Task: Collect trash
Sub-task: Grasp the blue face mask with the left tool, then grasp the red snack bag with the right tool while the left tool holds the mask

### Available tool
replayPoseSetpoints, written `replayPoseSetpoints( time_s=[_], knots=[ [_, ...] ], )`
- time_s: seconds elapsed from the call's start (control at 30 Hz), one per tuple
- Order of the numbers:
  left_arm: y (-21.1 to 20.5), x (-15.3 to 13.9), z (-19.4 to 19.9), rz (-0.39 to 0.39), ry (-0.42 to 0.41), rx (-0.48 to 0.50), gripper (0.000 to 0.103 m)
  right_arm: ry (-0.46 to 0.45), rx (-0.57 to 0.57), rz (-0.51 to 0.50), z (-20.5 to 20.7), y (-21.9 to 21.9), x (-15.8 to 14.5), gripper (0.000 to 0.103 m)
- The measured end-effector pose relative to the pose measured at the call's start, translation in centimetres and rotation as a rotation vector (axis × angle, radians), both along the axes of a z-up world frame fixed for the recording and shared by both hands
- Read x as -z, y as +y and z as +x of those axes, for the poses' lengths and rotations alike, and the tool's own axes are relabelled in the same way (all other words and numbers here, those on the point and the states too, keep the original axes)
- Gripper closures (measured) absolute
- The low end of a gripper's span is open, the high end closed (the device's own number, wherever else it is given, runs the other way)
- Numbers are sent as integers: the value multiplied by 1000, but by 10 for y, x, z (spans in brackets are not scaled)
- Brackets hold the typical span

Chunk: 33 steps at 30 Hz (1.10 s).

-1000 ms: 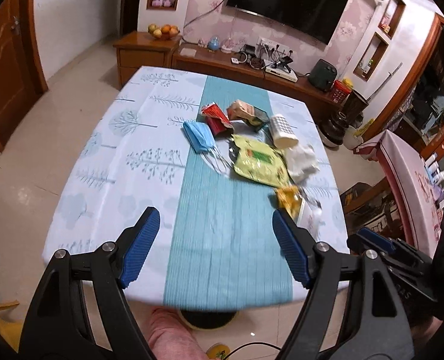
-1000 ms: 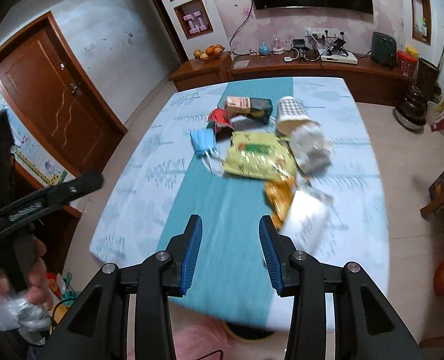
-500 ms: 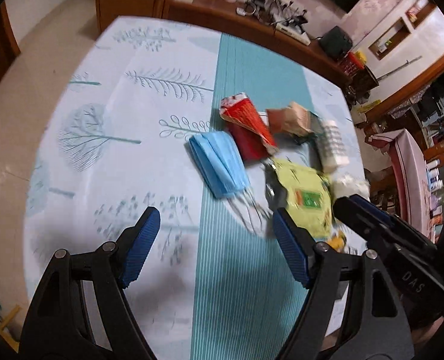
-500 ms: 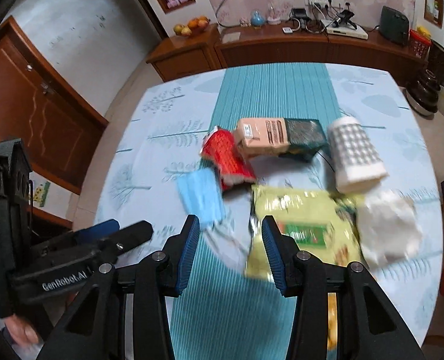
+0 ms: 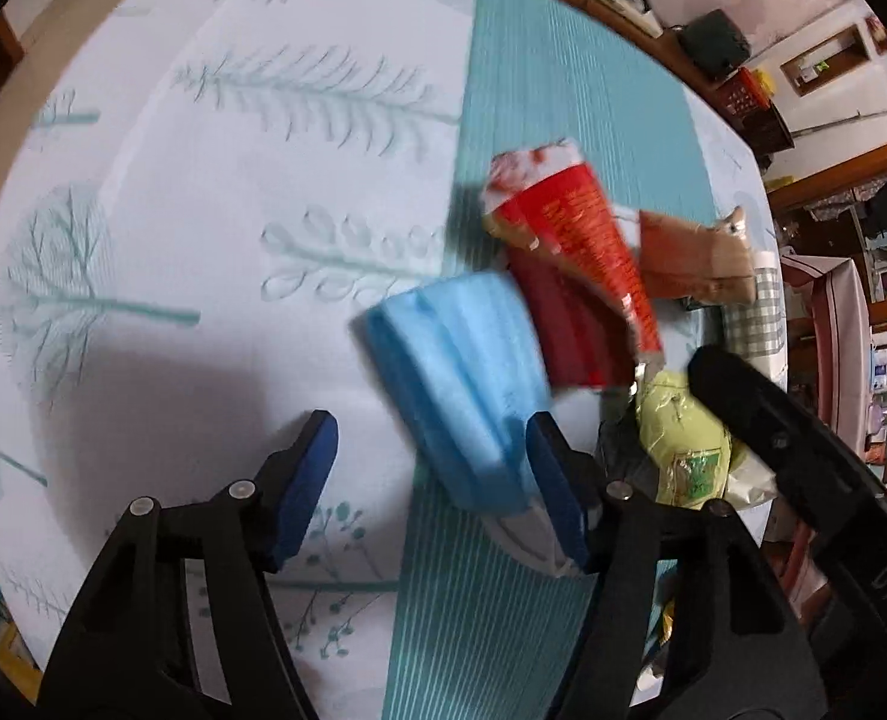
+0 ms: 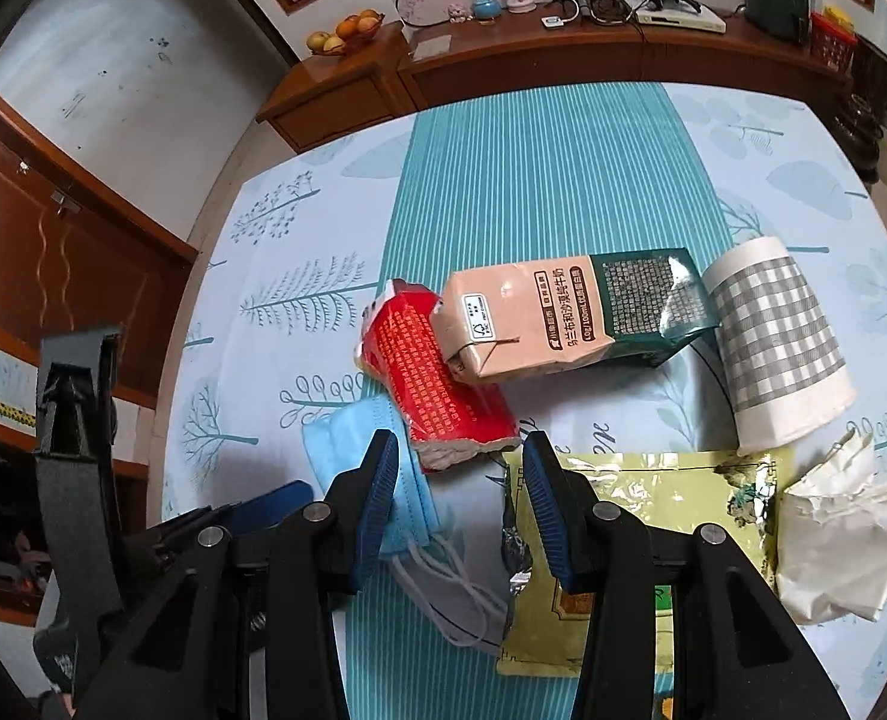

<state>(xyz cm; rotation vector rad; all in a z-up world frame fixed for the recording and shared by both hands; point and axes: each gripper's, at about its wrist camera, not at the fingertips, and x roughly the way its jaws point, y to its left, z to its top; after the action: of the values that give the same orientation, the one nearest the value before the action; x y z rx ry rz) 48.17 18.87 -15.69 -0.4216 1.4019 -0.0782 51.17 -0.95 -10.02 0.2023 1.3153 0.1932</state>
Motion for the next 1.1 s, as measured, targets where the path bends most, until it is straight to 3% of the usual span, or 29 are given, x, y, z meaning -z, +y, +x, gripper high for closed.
replayPoseSetpoints(
  time_s=[0.07, 0.2, 0.3, 0.73, 0.93, 1.03, 1.1],
  knots=[
    [-6, 2, 3, 16, -4, 13, 43, 6, -4, 2, 3, 2, 5, 59],
    [-20, 2, 7, 55, -23, 45, 83, 20, -17, 3, 7, 9, 14, 59],
    [-21, 3, 7, 67, -43, 55, 94, 31, -32, -1, 11, 16, 20, 59],
    [58, -6, -12, 21, -49, -96, 99, 47, -102, -89, 27, 46, 52, 54],
    [83, -10, -14, 26, -61, -134, 99, 8, -130, -141, 30, 63, 59, 52],
    [84, -11, -18, 30, -64, -131, 99, -19, -169, -159, 26, 71, 58, 58],
    [81, -14, -21, 49, -74, -115, 99, -36, -174, -155, 21, 72, 53, 71]
  ],
)
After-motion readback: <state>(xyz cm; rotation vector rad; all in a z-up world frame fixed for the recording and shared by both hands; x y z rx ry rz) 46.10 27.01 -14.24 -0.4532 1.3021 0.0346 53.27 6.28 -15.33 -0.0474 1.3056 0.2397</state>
